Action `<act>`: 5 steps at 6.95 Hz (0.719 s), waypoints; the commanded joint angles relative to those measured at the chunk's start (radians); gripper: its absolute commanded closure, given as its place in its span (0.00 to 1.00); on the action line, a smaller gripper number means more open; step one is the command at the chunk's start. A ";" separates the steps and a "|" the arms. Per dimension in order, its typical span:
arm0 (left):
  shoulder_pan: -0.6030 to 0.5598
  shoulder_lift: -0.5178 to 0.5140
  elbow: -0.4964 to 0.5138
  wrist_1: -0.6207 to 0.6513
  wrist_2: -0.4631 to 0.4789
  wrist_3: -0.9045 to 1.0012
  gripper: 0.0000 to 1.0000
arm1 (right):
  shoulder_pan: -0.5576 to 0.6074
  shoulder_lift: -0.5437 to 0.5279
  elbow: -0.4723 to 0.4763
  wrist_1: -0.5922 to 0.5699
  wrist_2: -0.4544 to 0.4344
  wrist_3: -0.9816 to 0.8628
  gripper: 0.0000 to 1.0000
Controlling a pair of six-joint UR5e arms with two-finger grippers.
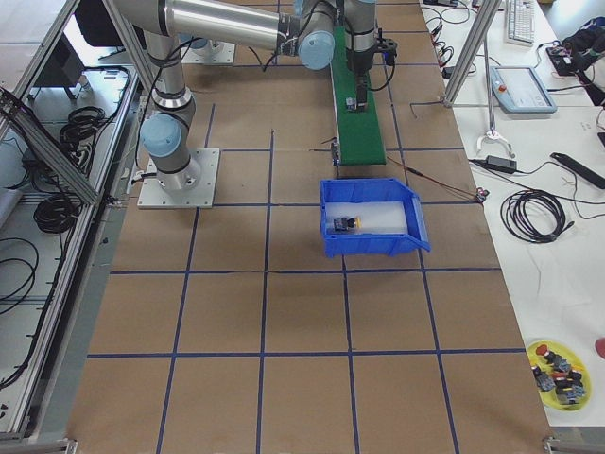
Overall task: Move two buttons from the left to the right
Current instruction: 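Move the right gripper back over the belt toward the red button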
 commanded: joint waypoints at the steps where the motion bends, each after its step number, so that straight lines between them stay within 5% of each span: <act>1: -0.001 0.000 0.000 0.000 0.000 0.000 0.00 | 0.003 0.007 0.072 -0.012 0.129 0.066 0.03; 5: -0.001 0.000 0.002 0.000 0.000 0.000 0.00 | 0.104 0.125 0.045 -0.173 0.133 0.136 0.04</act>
